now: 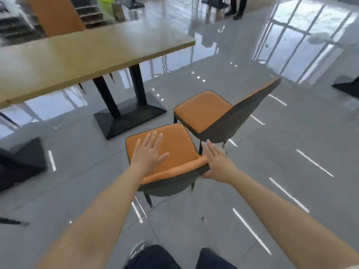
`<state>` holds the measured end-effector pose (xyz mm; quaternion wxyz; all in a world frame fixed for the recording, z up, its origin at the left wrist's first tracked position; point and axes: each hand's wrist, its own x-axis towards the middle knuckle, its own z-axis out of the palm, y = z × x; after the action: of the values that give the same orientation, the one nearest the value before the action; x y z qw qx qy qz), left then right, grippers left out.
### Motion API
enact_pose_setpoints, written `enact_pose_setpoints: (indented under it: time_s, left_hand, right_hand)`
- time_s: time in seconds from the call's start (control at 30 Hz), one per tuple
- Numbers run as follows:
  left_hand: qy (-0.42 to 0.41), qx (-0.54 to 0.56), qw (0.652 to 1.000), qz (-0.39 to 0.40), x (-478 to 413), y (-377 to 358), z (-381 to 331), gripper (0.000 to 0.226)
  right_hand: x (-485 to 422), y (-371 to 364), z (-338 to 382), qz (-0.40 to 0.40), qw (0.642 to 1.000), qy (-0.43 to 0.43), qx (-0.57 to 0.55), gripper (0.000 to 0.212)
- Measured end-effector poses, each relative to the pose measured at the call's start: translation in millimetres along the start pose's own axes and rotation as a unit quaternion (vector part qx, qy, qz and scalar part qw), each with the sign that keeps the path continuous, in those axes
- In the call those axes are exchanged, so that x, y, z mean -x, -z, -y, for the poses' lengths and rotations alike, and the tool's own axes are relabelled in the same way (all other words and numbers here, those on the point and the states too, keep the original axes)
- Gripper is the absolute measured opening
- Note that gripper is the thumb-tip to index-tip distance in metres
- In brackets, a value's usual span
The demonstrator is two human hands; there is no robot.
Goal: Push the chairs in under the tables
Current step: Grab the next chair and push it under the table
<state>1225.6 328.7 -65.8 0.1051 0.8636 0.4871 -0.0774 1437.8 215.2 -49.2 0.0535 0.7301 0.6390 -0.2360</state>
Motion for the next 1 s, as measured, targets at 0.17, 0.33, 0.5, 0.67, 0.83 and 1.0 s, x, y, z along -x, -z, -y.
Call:
enact_pose_setpoints:
  time_s: [0.17,0.33,0.5,0.67,0.83,1.0]
  left_hand:
    - [0.124,0.106,0.985,0.049,54,-22,-36,0.071]
    - [0.187,0.078,0.978,0.045,88,-41,-63,0.076]
    - [0.171,0.018,0.985,0.013,74,-34,-64,0.049]
    - [0.169,0.001,0.985,0.011,70,-34,-53,0.022]
    - [0.162,0.002,0.987,-0.012,69,-41,-48,0.016]
    - [0.175,-0.004,0.985,-0.003,74,-43,-58,0.015]
  right_hand:
    - [-6,-6,-21,0.005,0.994,0.107,0.027,0.092]
    - [-12,-14,-28,-0.002,0.979,0.179,0.100,0.079]
    - [-16,-10,-33,-0.014,0.979,0.160,0.127,0.066]
    - [-19,-10,-34,-0.020,0.977,0.133,0.167,0.042]
    - [-31,-14,-34,-0.055,0.977,0.144,0.147,0.028]
    - [-33,-19,-39,-0.083,0.972,0.164,0.147,0.028]
